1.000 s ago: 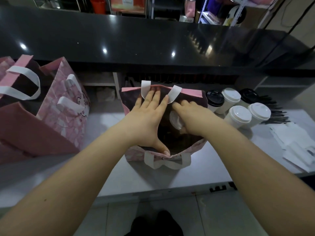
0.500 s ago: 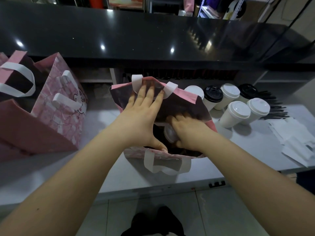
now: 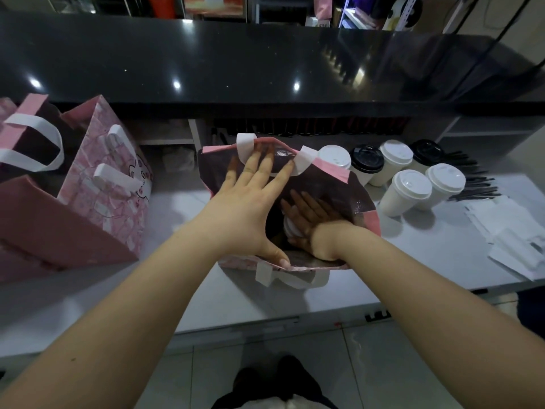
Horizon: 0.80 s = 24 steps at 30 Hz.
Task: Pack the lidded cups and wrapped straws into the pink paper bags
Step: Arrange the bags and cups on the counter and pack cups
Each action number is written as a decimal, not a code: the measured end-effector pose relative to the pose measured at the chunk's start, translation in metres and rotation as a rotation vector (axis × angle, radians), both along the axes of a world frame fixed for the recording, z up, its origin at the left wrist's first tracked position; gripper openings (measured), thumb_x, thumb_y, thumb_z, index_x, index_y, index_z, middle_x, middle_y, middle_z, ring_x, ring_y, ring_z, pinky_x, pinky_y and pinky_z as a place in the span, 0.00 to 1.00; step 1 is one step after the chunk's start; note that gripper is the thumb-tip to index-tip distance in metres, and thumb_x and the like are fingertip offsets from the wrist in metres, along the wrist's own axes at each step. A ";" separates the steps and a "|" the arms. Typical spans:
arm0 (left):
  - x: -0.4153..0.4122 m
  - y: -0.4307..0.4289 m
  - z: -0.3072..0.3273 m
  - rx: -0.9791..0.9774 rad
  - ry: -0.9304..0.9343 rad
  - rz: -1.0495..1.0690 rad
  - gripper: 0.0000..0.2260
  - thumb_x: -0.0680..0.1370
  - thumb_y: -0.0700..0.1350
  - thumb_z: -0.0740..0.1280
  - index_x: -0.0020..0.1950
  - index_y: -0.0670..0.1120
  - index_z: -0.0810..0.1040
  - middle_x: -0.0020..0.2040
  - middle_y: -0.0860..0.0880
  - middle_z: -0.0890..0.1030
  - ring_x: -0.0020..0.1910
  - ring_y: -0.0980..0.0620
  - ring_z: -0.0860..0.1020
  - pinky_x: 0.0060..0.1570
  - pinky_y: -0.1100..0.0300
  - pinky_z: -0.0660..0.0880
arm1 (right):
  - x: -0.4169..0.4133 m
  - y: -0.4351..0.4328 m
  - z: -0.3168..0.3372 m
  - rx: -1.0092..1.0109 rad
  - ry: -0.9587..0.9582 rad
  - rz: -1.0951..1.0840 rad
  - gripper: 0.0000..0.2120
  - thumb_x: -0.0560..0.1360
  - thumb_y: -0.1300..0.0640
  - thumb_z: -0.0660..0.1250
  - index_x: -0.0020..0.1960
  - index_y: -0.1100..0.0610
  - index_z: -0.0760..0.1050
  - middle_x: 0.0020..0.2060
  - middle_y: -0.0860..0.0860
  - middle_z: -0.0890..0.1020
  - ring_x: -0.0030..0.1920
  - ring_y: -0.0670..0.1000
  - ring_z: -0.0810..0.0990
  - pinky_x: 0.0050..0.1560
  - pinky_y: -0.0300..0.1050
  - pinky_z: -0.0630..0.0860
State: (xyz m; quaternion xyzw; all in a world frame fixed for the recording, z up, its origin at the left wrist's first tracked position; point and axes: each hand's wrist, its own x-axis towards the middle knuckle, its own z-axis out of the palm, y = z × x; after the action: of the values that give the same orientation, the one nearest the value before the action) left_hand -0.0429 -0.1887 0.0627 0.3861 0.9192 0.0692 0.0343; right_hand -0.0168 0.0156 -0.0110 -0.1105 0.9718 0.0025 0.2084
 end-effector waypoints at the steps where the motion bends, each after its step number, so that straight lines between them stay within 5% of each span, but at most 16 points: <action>1: 0.000 0.000 -0.001 0.000 0.004 -0.007 0.68 0.53 0.75 0.71 0.76 0.56 0.29 0.78 0.48 0.34 0.74 0.49 0.28 0.68 0.46 0.33 | -0.001 0.002 -0.003 -0.005 -0.005 -0.006 0.36 0.80 0.37 0.50 0.76 0.42 0.29 0.75 0.46 0.28 0.75 0.48 0.29 0.75 0.53 0.36; 9: -0.007 0.001 0.004 0.026 0.010 -0.010 0.62 0.59 0.74 0.70 0.78 0.53 0.35 0.80 0.47 0.39 0.77 0.48 0.34 0.73 0.44 0.39 | -0.013 -0.003 0.021 0.032 -0.138 -0.041 0.37 0.78 0.35 0.52 0.76 0.41 0.31 0.76 0.45 0.32 0.77 0.51 0.34 0.76 0.58 0.40; 12: -0.007 0.004 0.011 0.032 0.020 0.033 0.54 0.67 0.70 0.69 0.79 0.52 0.40 0.80 0.46 0.43 0.78 0.46 0.40 0.76 0.41 0.47 | -0.023 -0.005 0.064 -0.134 -0.156 -0.156 0.34 0.75 0.40 0.64 0.76 0.38 0.52 0.76 0.43 0.60 0.73 0.50 0.62 0.71 0.52 0.63; 14: -0.008 0.006 0.017 0.045 0.063 0.049 0.45 0.72 0.65 0.68 0.80 0.51 0.47 0.80 0.45 0.50 0.78 0.45 0.47 0.74 0.42 0.55 | -0.022 -0.005 0.092 -0.176 -0.092 -0.178 0.23 0.75 0.44 0.67 0.68 0.42 0.70 0.59 0.42 0.78 0.54 0.45 0.77 0.52 0.43 0.75; 16: -0.010 0.006 0.023 0.081 0.102 0.053 0.36 0.76 0.60 0.66 0.78 0.51 0.55 0.76 0.47 0.62 0.75 0.46 0.58 0.69 0.45 0.65 | -0.019 -0.005 0.114 -0.130 -0.011 -0.164 0.13 0.75 0.45 0.68 0.58 0.44 0.77 0.46 0.41 0.80 0.44 0.44 0.77 0.42 0.41 0.75; 18: -0.011 0.006 0.029 0.131 0.129 0.052 0.28 0.77 0.57 0.65 0.75 0.51 0.64 0.69 0.50 0.71 0.68 0.47 0.66 0.62 0.47 0.69 | -0.014 -0.004 0.127 -0.125 0.070 -0.187 0.09 0.74 0.47 0.69 0.54 0.43 0.79 0.46 0.45 0.82 0.44 0.46 0.79 0.45 0.47 0.78; 24: -0.011 0.020 0.037 0.239 0.229 0.121 0.16 0.78 0.50 0.63 0.66 0.54 0.75 0.60 0.53 0.78 0.60 0.47 0.69 0.56 0.51 0.64 | 0.005 -0.002 0.127 -0.263 0.456 -0.268 0.12 0.73 0.54 0.70 0.56 0.44 0.78 0.49 0.42 0.81 0.47 0.46 0.77 0.41 0.41 0.71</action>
State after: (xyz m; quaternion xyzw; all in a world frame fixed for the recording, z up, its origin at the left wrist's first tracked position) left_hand -0.0534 -0.1686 0.1002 0.3366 0.9239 0.1356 -0.1210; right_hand -0.0121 0.0139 0.1164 -0.0037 0.9914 -0.1264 -0.0331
